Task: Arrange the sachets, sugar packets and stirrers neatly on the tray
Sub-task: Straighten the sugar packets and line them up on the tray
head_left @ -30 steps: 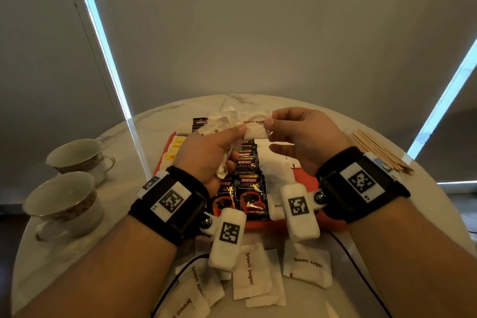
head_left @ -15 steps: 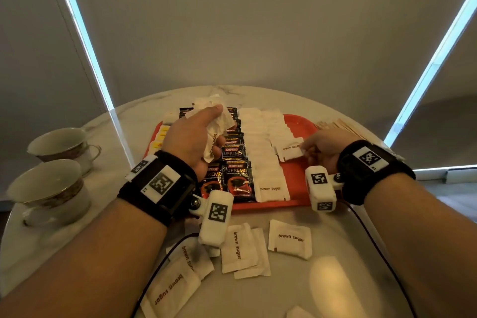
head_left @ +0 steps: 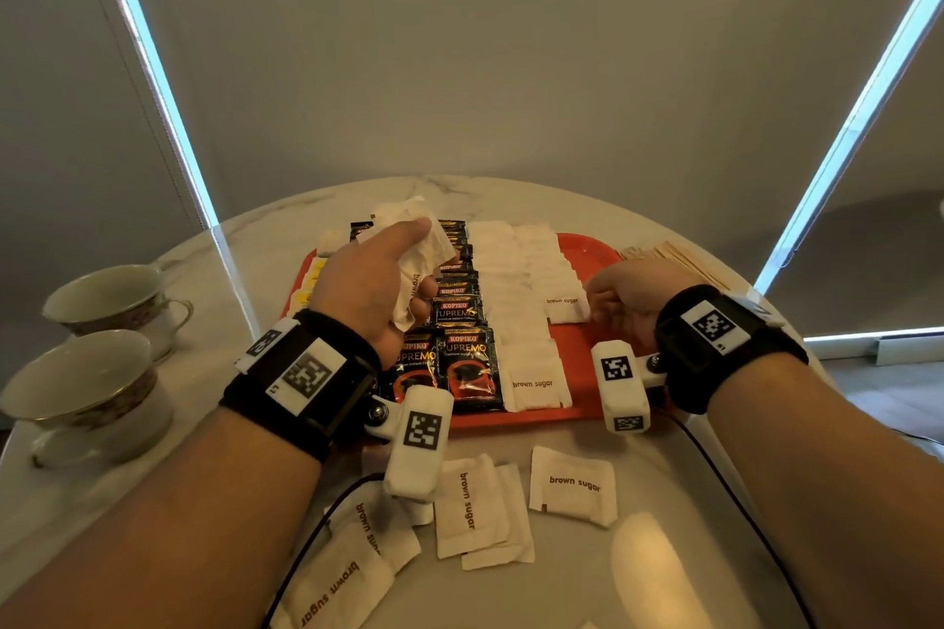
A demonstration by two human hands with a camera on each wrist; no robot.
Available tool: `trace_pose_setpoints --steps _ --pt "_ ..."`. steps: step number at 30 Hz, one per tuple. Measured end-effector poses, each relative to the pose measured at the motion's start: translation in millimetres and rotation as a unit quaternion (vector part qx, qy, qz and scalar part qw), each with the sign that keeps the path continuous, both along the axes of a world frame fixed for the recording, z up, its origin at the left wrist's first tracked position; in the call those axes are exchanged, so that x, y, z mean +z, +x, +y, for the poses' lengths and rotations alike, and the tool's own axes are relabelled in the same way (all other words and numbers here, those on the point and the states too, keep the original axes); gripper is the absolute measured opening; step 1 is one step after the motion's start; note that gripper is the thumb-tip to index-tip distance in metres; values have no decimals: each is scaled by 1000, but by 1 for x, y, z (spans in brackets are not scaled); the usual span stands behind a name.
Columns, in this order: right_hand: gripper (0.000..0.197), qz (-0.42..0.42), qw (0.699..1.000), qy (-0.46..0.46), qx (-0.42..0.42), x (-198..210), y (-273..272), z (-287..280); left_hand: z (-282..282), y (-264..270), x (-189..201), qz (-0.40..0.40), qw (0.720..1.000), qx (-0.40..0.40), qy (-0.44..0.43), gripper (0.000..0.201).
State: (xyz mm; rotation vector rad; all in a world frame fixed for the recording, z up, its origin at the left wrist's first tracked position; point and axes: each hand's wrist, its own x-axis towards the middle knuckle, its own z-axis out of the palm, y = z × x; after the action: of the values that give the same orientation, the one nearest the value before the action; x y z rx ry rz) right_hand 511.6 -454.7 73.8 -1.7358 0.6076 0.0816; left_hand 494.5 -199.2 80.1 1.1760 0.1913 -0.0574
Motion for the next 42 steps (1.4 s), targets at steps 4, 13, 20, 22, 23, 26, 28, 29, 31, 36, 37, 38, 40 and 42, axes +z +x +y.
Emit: trace_pose_setpoints --steps 4,13,20,22,23,26,28,29,31,36,37,38,40,42 --pt "7 -17 998 46 32 -2 1 11 0 -1 2 1 1000 -12 2 25" --pt "10 -122 990 53 -48 -2 16 4 0 -3 4 3 1000 -2 1 21" --pt "67 -92 988 124 6 -6 23 12 0 -2 1 8 1000 -16 -1 27" --pt "65 -94 984 151 26 -4 21 14 0 0 0 6 1000 -14 0 26" --pt "64 -94 982 158 34 -4 21 14 1 1 -2 5 1000 -14 1 28" --pt "67 -97 982 157 43 -6 26 12 1 3 -5 6 1000 -14 3 34" --pt "73 -93 987 131 30 -6 32 10 1 4 -5 5 1000 -14 6 34" --pt "75 -93 988 122 29 -5 34 10 0 3 -5 4 1000 -14 7 33" --pt "74 -88 989 106 49 -3 39 9 -1 2 -4 4 1000 -14 7 31" --pt "56 -113 991 20 67 12 28 16 -2 -4 1 18 999 -33 -13 33" --pt "49 -140 987 -9 76 18 22 21 -3 -6 3 18 998 -51 -22 33" --pt "42 -171 980 -36 97 24 15 29 -4 -10 5 17 997 -70 -30 33" --pt "28 -211 961 -50 170 36 -2 49 -5 -16 9 13 994 -98 -39 34" --pt "25 -207 945 -29 253 42 -16 70 -7 -20 11 3 995 -100 -28 33"
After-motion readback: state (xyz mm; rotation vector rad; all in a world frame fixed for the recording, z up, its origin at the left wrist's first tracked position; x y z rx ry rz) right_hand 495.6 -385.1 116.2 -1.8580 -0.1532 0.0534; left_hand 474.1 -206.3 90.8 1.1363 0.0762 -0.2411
